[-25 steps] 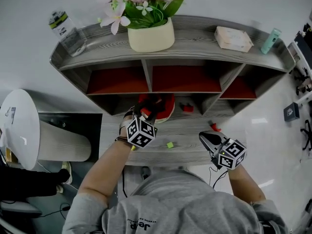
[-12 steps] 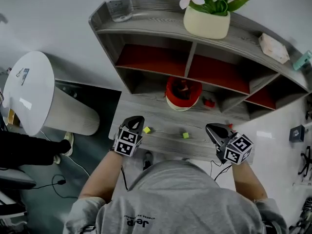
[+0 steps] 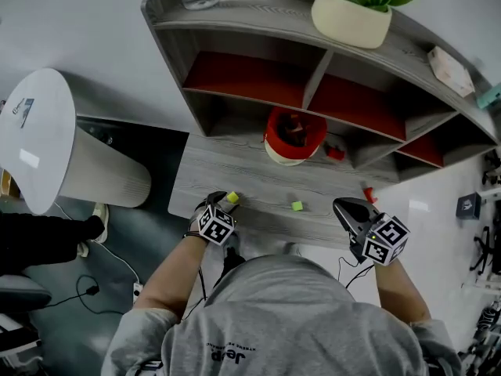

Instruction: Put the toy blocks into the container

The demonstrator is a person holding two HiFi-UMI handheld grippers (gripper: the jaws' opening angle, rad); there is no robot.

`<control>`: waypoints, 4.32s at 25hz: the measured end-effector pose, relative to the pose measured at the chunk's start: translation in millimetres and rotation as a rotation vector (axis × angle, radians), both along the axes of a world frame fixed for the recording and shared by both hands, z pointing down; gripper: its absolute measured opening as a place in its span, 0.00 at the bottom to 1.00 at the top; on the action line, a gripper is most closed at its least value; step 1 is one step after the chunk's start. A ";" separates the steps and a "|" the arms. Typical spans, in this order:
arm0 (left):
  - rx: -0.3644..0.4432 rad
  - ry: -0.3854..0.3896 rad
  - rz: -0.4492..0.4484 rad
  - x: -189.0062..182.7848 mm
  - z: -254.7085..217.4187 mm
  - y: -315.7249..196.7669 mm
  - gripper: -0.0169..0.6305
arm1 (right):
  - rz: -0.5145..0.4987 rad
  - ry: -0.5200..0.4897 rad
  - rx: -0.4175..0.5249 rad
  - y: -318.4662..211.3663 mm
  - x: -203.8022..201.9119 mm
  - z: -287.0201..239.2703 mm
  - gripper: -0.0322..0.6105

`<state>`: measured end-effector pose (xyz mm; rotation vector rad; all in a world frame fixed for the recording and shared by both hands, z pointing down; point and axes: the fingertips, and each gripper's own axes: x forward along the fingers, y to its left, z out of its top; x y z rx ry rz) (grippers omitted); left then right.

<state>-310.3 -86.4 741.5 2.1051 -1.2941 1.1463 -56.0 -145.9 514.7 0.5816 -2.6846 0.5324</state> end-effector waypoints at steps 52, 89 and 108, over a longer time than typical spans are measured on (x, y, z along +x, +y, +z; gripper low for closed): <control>0.318 0.087 0.074 132.8 -181.7 -243.2 0.50 | 0.314 -0.071 0.043 -6.7 147.0 -20.3 0.08; -0.031 0.097 0.467 231.5 -23.4 -49.1 0.43 | 0.305 -0.040 -0.005 19.9 155.5 0.0 0.08; -0.095 -0.081 0.530 245.8 31.1 -51.5 0.28 | 0.355 -0.045 -0.058 35.7 195.0 32.1 0.08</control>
